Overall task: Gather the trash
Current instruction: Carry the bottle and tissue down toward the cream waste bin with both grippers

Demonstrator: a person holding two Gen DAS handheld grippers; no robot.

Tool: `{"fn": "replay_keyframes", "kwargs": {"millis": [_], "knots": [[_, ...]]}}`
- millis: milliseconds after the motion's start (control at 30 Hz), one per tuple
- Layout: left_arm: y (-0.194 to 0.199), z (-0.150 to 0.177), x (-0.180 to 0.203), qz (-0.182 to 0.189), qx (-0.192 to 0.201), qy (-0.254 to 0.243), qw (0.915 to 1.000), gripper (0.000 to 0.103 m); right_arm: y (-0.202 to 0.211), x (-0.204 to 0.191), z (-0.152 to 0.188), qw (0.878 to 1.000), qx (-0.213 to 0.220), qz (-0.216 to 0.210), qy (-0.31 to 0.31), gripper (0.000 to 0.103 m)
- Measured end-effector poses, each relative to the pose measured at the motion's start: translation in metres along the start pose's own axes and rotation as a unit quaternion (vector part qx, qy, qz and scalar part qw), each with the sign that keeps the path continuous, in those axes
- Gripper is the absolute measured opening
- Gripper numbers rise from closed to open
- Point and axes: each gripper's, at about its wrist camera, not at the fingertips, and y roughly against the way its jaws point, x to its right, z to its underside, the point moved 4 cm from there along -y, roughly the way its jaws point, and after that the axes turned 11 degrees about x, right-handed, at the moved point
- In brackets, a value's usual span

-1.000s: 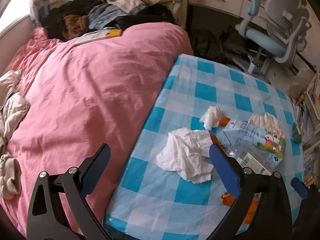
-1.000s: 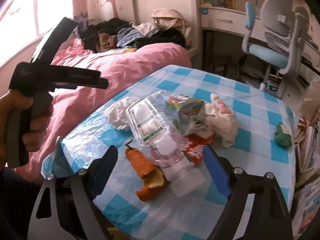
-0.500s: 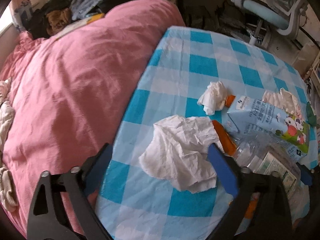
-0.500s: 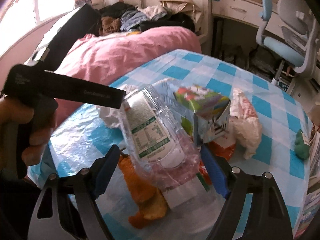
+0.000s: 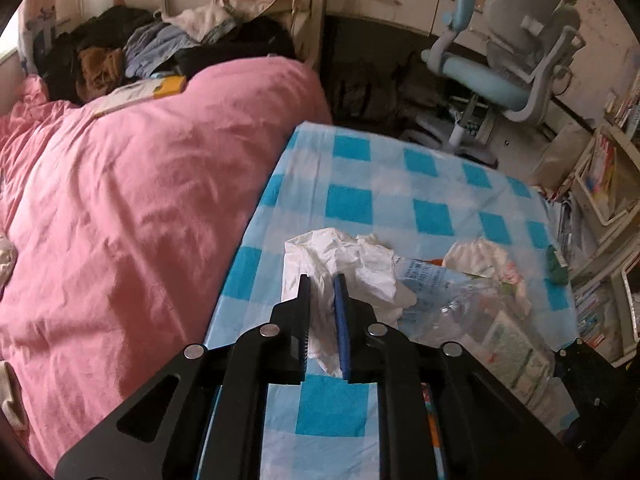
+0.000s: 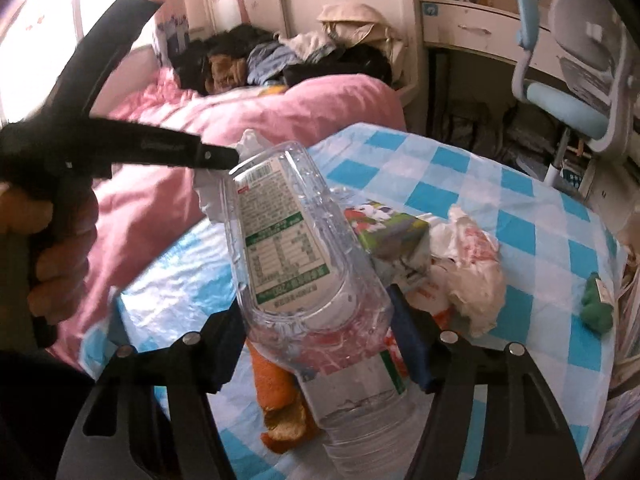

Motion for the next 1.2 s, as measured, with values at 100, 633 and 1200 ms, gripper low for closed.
{"fn": "replay_keyframes", "kwargs": {"millis": [100, 633, 1200], "knots": [[0.005, 0.0, 0.003, 0.003, 0.002, -0.003, 1.0, 0.012, 0.01, 0.006, -0.001, 1.0, 0.008, -0.007, -0.024, 0.064], [0.078, 0.05, 0.006, 0.02, 0.034, -0.027, 0.9989, 0.012, 0.103, -0.021, 0.048, 0.993, 0.014, -0.07, -0.091, 0.064], [0.139, 0.156, 0.041, 0.048, 0.002, -0.085, 0.9952, 0.012, 0.116, -0.105, 0.168, 0.984, -0.146, -0.098, 0.002, 0.065]]}}
